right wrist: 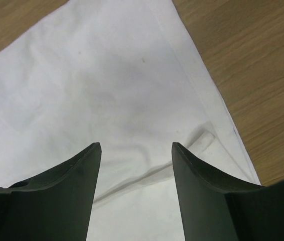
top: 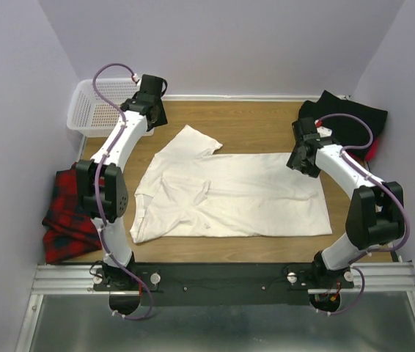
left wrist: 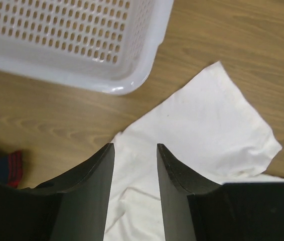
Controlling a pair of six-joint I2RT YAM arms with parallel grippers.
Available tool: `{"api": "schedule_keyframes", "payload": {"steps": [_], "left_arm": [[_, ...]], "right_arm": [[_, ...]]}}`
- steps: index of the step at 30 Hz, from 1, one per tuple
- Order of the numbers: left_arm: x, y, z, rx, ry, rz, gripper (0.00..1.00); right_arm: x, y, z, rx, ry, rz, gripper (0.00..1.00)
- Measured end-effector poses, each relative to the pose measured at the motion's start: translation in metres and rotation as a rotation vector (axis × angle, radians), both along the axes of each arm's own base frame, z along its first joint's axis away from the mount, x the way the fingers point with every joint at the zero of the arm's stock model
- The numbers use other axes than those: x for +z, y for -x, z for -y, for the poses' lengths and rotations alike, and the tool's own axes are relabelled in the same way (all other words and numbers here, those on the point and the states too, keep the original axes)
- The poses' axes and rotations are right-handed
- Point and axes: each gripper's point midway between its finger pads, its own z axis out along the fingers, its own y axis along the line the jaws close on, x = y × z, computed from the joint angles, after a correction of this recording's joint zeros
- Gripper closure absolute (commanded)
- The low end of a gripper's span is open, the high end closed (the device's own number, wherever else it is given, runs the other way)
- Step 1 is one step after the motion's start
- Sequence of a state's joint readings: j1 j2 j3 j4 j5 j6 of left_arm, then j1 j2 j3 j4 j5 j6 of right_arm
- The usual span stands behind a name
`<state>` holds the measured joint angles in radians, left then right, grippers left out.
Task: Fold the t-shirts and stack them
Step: Grap the side of the flattened tshirt furthest away from the robot with both arms
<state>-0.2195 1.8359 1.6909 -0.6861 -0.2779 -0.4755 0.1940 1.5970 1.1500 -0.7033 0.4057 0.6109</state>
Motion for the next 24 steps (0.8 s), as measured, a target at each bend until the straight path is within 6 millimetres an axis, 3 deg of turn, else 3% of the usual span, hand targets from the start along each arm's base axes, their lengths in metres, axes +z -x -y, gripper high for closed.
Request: {"api": "schedule_keyframes", "payload": {"steps": [3, 10, 15, 24], "left_arm": [[-0.007, -0.027, 0.012, -0.049, -0.003, 0.008, 0.52], [-0.054, -0.087, 0.048, -0.183, -0.022, -0.014, 0.52], [-0.069, -0.11, 0.067, -0.25, -0.049, 0.004, 0.5], [-0.105, -0.126, 0.08, -0.294, -0.061, -0.023, 0.47]], "right_arm": [[0.003, -0.003, -0.001, 0.002, -0.003, 0.01, 0.33], [0.008, -0.007, -0.003, 0.011, -0.012, 0.022, 0.33], [0.008, -0.008, -0.006, 0.019, -0.023, 0.023, 0.33], [0.005, -0.011, -0.009, 0.033, -0.032, 0.011, 0.33]]}}
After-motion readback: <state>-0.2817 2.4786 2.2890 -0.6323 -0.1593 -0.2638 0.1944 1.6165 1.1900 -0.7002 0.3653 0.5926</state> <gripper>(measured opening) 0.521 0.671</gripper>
